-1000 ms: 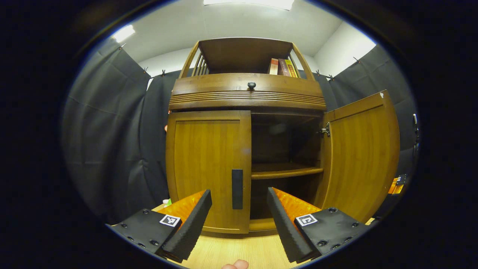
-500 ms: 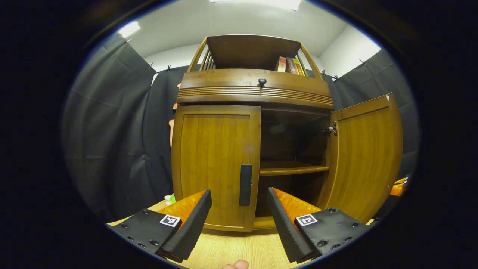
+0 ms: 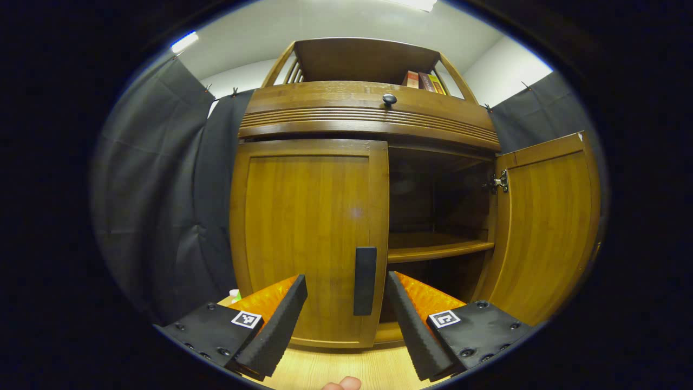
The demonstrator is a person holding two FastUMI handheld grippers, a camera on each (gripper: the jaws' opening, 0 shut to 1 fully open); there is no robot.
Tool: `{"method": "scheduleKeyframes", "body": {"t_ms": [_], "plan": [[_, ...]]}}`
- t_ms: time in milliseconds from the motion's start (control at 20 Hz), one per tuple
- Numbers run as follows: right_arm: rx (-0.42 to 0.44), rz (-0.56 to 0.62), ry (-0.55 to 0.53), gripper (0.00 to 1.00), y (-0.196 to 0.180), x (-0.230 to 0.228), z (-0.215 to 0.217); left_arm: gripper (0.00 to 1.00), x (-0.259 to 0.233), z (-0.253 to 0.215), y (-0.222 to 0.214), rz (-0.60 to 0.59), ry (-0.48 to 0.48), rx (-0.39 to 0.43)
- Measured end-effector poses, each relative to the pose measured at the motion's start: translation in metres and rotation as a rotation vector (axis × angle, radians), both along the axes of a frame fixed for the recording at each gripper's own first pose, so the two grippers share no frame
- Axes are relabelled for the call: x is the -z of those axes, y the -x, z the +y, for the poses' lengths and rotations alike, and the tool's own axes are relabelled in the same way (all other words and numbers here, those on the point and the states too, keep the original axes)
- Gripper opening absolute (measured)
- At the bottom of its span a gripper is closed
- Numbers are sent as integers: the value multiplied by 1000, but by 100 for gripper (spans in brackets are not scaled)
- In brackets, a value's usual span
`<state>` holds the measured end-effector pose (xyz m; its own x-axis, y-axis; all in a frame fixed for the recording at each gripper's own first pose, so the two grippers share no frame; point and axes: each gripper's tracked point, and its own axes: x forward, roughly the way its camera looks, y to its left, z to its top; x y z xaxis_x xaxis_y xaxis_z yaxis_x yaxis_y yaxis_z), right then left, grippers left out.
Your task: Open the right door of the double-door shoe cabinet with the right hand, and open the left door with the left hand.
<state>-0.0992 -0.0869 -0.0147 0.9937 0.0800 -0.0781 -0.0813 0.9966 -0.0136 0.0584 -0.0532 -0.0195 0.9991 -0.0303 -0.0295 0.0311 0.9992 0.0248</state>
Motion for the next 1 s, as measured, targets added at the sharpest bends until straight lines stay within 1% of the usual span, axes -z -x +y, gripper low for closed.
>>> {"method": "scheduleKeyframes", "body": {"t_ms": [50, 100, 150, 200, 400, 450, 550, 600, 700, 800, 850, 950, 1000], "plan": [[-20, 13, -11, 1, -2, 9, 14, 94, 2, -8, -7, -3, 0, 30], [-40, 26, -13, 2, -2, 16, 25, 95, 5, -18, -15, -4, 4, 64], [-47, 36, -4, 17, -2, 19, 29, 95, 8, -23, -22, -4, 3, 84], [-42, 43, 7, 31, -1, 22, 30, 95, 13, -25, -30, -5, 7, 87], [-15, 52, -51, 88, 1, 28, 29, 95, 44, -15, -59, 60, 52, 38], [0, 56, -59, 100, 1, 29, 24, 95, 52, -12, -65, 81, 55, 34], [18, 63, -62, 100, 2, 32, 18, 95, 66, -8, -79, 115, 58, 27], [24, 67, -58, 97, 5, 33, 15, 95, 70, -5, -83, 123, 54, 19], [35, 79, -49, 90, 8, 38, 10, 99, 77, 1, -92, 131, 46, -7], [35, 89, -50, 83, 11, 43, 9, 95, 79, 0, -98, 129, 63, -7], [36, 92, -52, 90, 10, 44, 9, 94, 80, 0, -100, 133, 67, -9], [43, 100, -55, 90, 9, 45, 6, 93, 81, -3, -97, 133, 70, 8], [47, 101, -56, 90, 10, 46, 4, 86, 80, -9, -99, 133, 71, 25]]}}
